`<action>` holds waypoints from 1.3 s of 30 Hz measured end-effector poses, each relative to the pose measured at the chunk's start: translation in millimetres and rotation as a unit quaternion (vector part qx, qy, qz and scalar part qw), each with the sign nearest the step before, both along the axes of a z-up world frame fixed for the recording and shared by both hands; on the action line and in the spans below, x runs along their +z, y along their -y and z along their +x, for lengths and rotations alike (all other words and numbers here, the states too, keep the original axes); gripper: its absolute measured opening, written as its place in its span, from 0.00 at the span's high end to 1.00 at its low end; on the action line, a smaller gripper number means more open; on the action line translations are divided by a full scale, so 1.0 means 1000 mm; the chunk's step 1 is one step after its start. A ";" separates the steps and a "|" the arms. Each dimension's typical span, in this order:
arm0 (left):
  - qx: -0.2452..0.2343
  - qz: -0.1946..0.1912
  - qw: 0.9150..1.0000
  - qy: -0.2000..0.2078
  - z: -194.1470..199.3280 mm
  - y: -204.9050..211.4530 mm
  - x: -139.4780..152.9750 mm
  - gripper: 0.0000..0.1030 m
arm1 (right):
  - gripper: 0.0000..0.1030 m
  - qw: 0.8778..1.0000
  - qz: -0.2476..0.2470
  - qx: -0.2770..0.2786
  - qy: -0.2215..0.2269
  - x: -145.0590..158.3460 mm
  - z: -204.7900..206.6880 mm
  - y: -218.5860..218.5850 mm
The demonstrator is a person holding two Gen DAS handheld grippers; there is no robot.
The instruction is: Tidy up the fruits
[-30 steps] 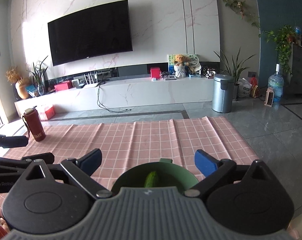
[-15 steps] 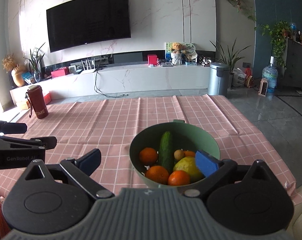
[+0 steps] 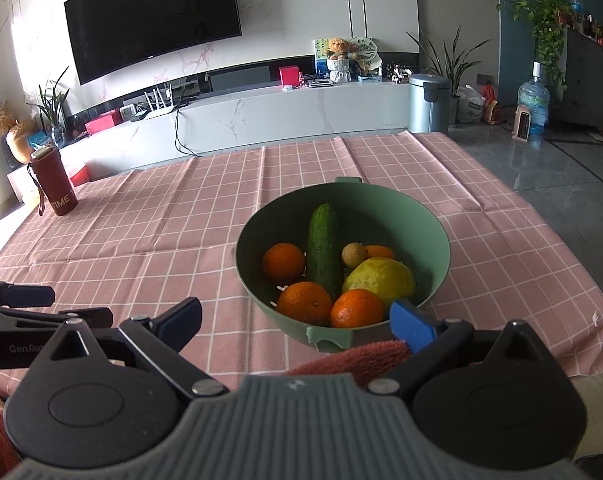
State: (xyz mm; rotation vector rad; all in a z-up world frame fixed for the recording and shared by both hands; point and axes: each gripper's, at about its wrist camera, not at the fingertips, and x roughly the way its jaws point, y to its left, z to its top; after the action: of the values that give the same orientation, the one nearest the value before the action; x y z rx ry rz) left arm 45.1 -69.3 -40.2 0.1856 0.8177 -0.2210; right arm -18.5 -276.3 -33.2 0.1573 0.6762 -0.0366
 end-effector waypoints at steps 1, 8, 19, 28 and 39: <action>0.002 0.000 1.000 -0.004 0.001 0.000 -0.001 0.13 | 0.06 1.000 0.003 0.000 -0.001 -0.001 0.001 0.001; 0.002 0.001 1.000 -0.010 0.001 -0.001 -0.001 0.13 | 0.06 1.000 0.004 0.003 -0.004 -0.002 0.002 0.000; 0.004 0.003 1.000 -0.007 0.000 0.000 0.004 0.13 | 0.06 1.000 0.000 0.005 -0.002 -0.001 0.002 -0.001; 0.006 0.003 1.000 -0.008 0.000 0.000 0.004 0.13 | 0.05 1.000 0.003 0.006 -0.003 -0.002 0.002 -0.002; 0.012 0.005 1.000 -0.010 0.000 -0.001 0.005 0.13 | 0.05 1.000 0.005 0.008 -0.003 -0.002 0.002 0.000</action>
State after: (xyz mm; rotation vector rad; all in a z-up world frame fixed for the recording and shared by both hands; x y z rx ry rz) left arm 44.8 -67.9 -35.1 0.1839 0.8403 -0.1960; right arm -16.1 -276.0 -35.1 0.1621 0.6844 -0.0176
